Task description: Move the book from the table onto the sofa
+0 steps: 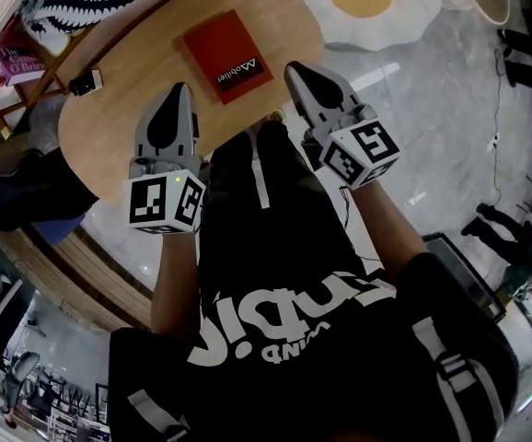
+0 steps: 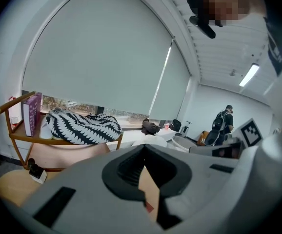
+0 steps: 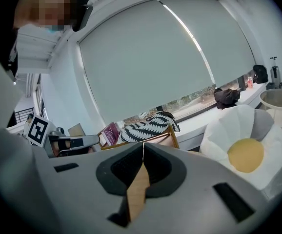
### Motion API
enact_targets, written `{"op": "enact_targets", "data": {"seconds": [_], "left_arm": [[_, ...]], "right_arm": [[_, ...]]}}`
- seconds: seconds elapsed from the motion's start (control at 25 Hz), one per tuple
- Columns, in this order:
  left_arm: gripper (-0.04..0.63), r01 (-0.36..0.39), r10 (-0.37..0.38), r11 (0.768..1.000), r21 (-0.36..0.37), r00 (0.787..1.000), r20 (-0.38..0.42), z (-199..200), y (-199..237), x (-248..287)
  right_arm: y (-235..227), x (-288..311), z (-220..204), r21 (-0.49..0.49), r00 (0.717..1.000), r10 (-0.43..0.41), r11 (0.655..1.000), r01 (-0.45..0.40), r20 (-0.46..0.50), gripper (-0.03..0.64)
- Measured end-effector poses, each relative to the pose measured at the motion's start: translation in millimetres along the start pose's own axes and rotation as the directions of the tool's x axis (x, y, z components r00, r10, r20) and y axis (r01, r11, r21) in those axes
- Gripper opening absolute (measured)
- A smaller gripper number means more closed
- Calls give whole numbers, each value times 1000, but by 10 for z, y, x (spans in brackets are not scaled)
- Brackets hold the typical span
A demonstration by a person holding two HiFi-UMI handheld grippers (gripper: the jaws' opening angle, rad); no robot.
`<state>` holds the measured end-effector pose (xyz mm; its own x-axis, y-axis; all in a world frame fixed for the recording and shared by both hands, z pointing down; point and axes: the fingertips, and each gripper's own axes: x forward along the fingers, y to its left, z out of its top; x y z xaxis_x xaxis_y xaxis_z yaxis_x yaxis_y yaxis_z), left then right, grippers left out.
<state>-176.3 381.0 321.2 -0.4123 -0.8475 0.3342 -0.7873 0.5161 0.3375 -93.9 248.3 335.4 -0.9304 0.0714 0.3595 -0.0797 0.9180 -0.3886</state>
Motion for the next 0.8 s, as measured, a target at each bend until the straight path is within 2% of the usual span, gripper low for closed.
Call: {"op": "enact_targets", "data": {"seconds": [0.36,0.8], "left_arm": [[9,-35,35,997,-68,999,-9,-587,305,273],[9,-24,21,996,-83,999,-36,-1415,506,616]], "right_arm": [[-312,432,-445,-14,1000,0,1000,0,-27,3],[-553,770,-1153,-40,998,18,999,-21,-54,3]]}}
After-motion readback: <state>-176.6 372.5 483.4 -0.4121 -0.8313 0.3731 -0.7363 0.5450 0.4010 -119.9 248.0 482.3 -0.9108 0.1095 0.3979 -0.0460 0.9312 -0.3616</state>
